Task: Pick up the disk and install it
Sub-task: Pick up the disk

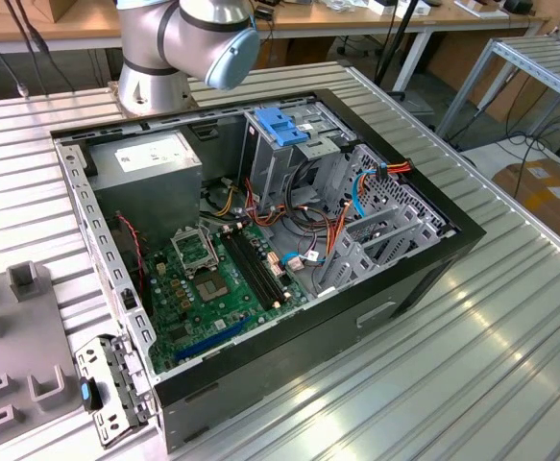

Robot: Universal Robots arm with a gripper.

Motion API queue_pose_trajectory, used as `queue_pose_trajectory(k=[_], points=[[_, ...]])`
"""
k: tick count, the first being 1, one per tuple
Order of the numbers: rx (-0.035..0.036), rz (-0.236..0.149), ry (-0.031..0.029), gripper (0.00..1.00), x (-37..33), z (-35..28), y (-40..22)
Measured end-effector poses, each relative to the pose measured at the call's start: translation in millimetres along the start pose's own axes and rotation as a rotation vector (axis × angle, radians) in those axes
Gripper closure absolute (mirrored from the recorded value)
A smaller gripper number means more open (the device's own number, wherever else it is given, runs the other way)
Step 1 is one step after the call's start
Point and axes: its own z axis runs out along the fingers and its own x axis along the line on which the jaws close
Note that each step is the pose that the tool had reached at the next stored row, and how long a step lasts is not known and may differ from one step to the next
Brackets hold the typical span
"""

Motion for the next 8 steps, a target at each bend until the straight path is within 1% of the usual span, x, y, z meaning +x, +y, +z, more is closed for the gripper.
queue_pose_trajectory(k=[8], points=[[-0.0001,0.0,0.0,0.63,-0.2,-0.1,-7.4]])
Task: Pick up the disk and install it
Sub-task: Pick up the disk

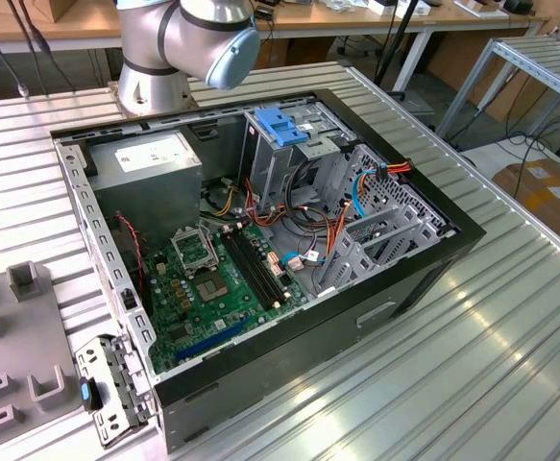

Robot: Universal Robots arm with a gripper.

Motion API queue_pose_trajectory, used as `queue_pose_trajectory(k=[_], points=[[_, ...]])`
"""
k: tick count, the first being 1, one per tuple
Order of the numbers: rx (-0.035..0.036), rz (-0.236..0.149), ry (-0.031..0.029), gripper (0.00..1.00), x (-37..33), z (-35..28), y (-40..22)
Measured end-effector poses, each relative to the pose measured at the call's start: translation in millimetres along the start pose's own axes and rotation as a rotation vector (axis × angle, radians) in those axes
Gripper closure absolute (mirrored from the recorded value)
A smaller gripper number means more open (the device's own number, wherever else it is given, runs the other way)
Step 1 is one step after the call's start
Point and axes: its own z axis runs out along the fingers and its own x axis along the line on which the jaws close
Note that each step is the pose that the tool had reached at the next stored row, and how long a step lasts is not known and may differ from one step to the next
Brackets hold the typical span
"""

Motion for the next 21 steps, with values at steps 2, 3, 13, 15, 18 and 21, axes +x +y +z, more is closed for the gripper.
queue_pose_trajectory(k=[2,3,13,15,18,21], points=[[0.0001,0.0,0.0,0.63,-0.1,0.0,-2.8],[0.0,0.0,0.0,0.63,-0.1,0.0,-4.8],[0.0,0.0,0.0,0.63,-0.4,0.0,-16.1],[0.0,0.0,0.0,0.63,-0.5,0.0,-18.2],[0.0001,0.0,0.0,0.63,-0.5,0.0,-20.9],[0.0,0.0,0.0,0.63,-0.6,-0.1,-23.3]])
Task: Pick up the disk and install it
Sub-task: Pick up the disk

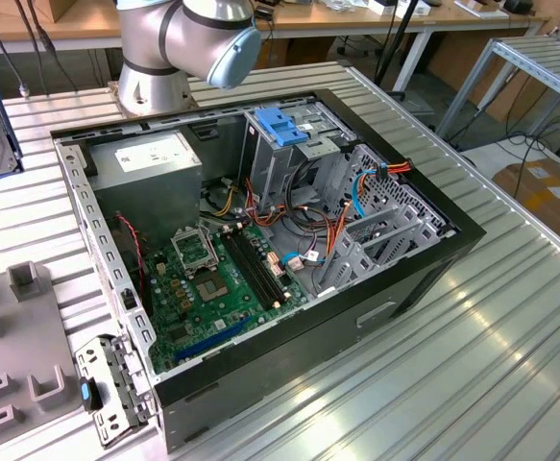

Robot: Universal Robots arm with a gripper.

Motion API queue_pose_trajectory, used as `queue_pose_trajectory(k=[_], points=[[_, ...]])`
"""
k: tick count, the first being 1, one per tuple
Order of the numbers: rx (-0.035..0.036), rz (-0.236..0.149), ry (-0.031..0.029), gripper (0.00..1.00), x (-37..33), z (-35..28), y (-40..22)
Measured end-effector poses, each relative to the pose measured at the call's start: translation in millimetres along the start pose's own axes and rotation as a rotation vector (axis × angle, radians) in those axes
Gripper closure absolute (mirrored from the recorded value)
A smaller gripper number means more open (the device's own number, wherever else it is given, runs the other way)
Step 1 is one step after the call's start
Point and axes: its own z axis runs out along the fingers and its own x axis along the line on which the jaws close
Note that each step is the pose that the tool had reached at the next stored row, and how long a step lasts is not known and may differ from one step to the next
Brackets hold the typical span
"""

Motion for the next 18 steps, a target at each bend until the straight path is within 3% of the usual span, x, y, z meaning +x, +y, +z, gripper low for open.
queue_pose_trajectory(k=[18], points=[[0.0,0.0,0.0,0.63,0.0,0.0,-6.2]])
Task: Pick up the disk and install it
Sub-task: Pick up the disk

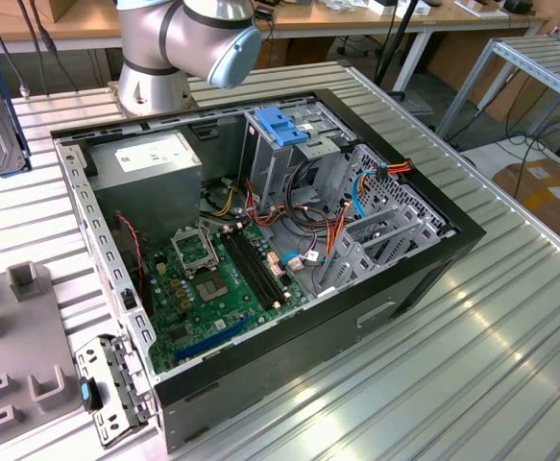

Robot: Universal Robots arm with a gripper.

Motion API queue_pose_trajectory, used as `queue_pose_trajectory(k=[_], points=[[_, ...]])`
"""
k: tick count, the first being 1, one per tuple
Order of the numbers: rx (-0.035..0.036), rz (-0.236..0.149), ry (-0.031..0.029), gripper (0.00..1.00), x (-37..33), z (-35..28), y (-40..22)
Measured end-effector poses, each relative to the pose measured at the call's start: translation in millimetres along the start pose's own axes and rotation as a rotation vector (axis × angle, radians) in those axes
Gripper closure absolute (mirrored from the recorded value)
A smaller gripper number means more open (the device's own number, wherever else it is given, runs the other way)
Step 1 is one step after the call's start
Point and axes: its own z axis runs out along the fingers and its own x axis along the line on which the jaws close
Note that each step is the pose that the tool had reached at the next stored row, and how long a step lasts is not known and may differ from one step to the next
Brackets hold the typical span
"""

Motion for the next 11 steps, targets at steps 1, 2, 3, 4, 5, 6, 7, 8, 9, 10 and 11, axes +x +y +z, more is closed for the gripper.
queue_pose_trajectory(k=[1,2,3,4,5,6,7,8,9,10,11], points=[[-0.0001,0.0,0.0,0.63,0.0,0.0,-0.4],[-0.0001,0.0,0.0,0.63,0.0,0.0,-0.7],[-0.0001,0.0,0.0,0.63,0.0,0.0,-1.5],[0.0,0.0,0.0,0.63,0.0,0.0,-1.9],[0.0,0.0,0.0,0.63,-0.1,0.0,-2.7],[0.0,0.0,0.0,0.63,-0.1,0.0,-3.3],[0.0,0.0,0.0,0.63,-0.1,0.0,-3.8],[0.0,0.0,0.0,0.63,-0.1,0.0,-4.4],[0.0,0.0,0.0,0.63,-0.1,0.0,-4.8],[0.0,0.0,0.0,0.63,-0.1,0.0,-5.2],[0.0,0.0,0.0,0.63,-0.1,0.0,-5.7]])
